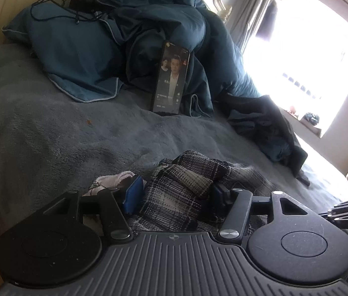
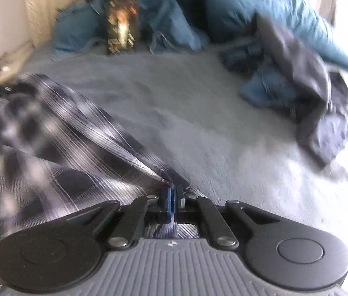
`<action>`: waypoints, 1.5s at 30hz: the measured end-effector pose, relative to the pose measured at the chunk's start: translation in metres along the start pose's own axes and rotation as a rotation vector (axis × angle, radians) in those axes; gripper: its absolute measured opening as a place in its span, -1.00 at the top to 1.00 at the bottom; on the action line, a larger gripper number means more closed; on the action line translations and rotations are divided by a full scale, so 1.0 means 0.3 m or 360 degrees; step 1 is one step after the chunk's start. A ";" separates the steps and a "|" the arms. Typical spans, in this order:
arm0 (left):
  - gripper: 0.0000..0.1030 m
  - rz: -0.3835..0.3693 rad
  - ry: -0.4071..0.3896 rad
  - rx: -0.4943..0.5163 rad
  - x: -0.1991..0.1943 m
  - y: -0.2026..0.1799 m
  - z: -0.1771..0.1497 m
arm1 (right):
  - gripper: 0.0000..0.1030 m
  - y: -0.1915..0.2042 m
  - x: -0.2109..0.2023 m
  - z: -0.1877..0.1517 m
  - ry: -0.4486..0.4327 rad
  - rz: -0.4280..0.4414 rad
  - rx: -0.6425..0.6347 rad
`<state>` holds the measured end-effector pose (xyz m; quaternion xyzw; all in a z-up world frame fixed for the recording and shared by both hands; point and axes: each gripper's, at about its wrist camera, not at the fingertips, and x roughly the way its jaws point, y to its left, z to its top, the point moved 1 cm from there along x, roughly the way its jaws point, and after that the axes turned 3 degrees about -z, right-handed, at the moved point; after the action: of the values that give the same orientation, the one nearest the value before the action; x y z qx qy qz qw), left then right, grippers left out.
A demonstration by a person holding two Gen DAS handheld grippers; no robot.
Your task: Fold clothes
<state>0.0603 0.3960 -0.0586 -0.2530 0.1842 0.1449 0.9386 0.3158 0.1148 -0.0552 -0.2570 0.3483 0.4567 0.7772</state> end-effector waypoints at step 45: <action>-0.13 0.0080 0.0072 -0.0148 0.043 0.022 0.045 | 0.76 0.467 0.108 0.272 -0.0409 0.0628 -0.0015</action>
<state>0.0729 0.4111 -0.0558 -0.2949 0.2047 0.1710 0.9175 0.2273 0.2538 -0.0407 -0.1272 0.2879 0.6305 0.7096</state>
